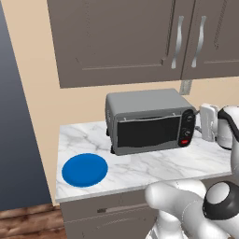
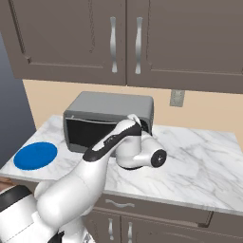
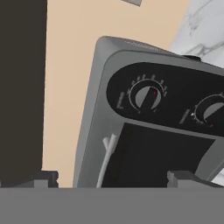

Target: Pull the toaster oven rack outwards. Pick up the baguette from the plate and place it on the toaster oven rack. Close the toaster oven door fully and set the temperature to the lowest setting.

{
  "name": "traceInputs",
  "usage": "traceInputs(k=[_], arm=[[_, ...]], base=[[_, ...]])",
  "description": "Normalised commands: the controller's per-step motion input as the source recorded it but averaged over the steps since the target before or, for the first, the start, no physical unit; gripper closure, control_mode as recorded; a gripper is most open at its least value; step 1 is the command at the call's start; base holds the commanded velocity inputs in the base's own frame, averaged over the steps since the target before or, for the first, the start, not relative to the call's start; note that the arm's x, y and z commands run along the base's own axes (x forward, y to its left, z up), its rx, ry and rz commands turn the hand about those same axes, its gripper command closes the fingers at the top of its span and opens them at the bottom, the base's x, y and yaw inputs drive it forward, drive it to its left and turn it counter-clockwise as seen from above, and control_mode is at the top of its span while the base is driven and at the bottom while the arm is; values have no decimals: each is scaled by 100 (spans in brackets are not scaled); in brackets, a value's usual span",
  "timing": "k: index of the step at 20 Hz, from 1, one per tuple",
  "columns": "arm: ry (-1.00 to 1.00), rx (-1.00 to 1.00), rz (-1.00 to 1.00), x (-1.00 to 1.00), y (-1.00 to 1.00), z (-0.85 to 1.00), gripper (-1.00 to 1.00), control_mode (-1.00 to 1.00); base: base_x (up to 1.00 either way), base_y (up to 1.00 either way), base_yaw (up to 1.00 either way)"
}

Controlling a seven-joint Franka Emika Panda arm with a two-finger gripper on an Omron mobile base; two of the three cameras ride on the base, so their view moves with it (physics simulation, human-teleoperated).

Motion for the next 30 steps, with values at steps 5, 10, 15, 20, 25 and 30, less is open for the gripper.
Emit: traceInputs(k=[5, 10, 15, 20, 25, 30], arm=[[0, 2, 1, 3, 0, -1, -100, -100], [0, 1, 1, 0, 0, -6, -100, -100], [0, 1, 1, 1, -4, -6, -100, -100], [0, 0, 0, 7, -7, 0, -100, -100], [0, 0, 1, 12, -7, -8, -100, -100], [0, 0, 2, 15, -6, -18, -100, -100]], base=[[0, 0, 0], [0, 0, 0], [0, 0, 0], [0, 0, 0], [0, 0, 0], [0, 0, 0]])
